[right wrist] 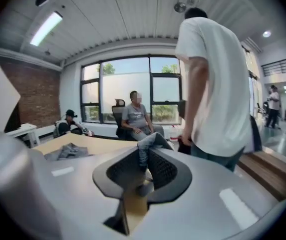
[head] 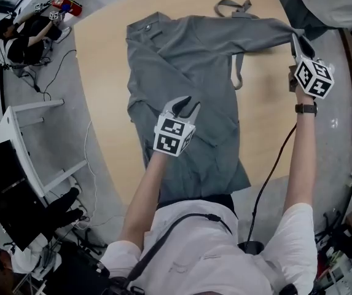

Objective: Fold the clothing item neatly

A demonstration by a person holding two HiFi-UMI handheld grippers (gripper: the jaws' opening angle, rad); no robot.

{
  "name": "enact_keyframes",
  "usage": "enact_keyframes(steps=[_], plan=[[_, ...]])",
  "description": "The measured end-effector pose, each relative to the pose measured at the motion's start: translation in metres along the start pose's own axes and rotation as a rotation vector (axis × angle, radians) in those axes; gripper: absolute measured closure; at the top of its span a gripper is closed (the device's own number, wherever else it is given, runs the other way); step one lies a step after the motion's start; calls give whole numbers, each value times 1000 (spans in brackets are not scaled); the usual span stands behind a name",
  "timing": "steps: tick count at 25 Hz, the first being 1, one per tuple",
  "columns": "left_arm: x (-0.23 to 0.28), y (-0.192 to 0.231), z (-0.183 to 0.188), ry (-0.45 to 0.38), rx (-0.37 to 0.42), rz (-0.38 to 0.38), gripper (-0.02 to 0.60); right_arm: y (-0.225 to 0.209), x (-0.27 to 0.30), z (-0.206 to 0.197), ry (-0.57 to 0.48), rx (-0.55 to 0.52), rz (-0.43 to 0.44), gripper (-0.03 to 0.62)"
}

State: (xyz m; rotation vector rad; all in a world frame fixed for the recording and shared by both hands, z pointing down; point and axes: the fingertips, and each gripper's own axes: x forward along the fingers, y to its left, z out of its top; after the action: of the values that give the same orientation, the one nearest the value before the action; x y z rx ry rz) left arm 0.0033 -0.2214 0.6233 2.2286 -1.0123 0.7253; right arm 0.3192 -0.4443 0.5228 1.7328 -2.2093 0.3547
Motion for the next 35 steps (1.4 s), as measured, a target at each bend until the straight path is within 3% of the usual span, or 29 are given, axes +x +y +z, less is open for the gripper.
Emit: enact_keyframes(steps=[4, 8, 12, 15, 16, 18, 21, 24, 27, 32, 34, 35], plan=[[-37, 18, 6, -27, 5, 43, 456, 129, -29, 41, -107, -196, 253, 536], [-76, 51, 14, -89, -27, 122, 456, 278, -64, 25, -122, -425, 507, 536], [-106, 83, -6, -129, -120, 214, 456, 401, -102, -52, -12, -609, 710, 536], [-118, 104, -46, -88, -172, 281, 456, 458, -117, -141, 159, -630, 787, 525], [-120, 107, -59, -73, -192, 290, 456, 471, -122, -169, 222, -618, 813, 490], [-120, 108, -78, -51, -230, 289, 456, 488, -136, -212, 326, -587, 855, 397], [-112, 103, -88, -32, -246, 270, 456, 490, -151, -231, 391, -511, 849, 359], [-97, 104, -87, -12, -239, 279, 454, 483, -154, -231, 415, -431, 804, 379], [-78, 118, -93, 30, -212, 358, 453, 476, -158, -235, 439, -399, 793, 391], [-56, 139, -122, 187, -182, 432, 457, 471, -157, -238, 455, -369, 784, 391], [-58, 143, -129, 210, -177, 459, 566, 468, -156, -238, 455, -348, 780, 391], [-62, 143, -130, 205, -176, 466, 566, 466, -156, -238, 456, -340, 777, 391]])
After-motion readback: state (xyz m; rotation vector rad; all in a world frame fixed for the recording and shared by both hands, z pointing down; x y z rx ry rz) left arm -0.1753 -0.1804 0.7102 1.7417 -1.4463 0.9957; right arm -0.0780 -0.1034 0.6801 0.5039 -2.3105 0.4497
